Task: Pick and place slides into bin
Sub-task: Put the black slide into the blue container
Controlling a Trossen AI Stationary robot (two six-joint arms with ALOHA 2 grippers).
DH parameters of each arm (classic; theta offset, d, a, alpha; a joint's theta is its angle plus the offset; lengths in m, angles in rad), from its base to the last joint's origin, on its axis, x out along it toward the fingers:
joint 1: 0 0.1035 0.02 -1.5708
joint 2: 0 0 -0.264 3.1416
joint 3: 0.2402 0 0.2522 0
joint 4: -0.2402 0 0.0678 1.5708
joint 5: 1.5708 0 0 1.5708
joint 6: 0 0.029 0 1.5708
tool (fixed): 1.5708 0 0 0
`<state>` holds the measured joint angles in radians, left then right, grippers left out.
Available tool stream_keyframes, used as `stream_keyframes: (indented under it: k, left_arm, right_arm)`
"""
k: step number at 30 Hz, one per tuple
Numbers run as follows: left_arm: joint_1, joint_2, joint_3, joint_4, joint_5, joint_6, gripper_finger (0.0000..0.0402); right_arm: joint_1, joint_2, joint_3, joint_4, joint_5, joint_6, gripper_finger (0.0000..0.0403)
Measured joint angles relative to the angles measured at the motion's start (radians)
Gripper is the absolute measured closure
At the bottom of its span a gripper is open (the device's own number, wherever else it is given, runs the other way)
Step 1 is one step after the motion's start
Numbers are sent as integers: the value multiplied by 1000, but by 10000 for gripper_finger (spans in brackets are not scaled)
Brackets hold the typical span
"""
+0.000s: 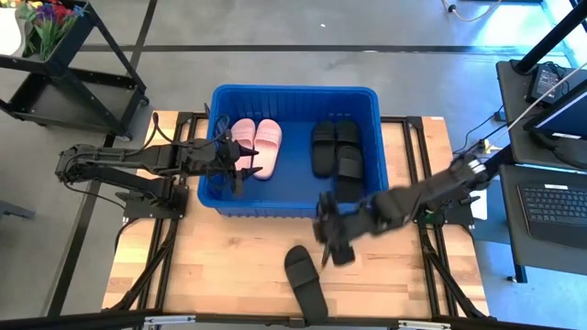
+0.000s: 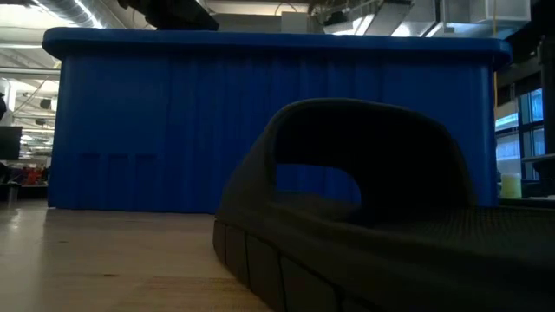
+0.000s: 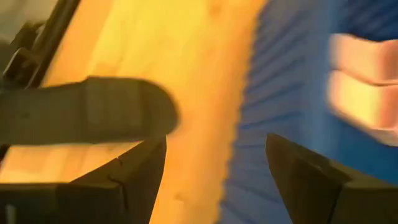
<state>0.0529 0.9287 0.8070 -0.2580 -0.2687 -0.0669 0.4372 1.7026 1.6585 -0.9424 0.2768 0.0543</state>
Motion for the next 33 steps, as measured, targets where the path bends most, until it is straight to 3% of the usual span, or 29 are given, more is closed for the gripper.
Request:
stream_keyframes:
  k: [11, 20, 27, 33]
  left_arm:
    - [0, 0, 0, -3, 1, 0, 178]
    - [0, 0, 0, -5, 1, 0, 178]
    - [-1, 0, 0, -78, 1, 0, 178]
    - [-18, 0, 0, -128, 1, 0, 178]
  right_arm:
    - [169, 239, -1, 37, -2, 29, 128]
    - [169, 312, 0, 287, -3, 11, 128]
    - [154, 359, 0, 334, -56, -58, 128]
    - [140, 367, -2, 277, -60, -107, 128]
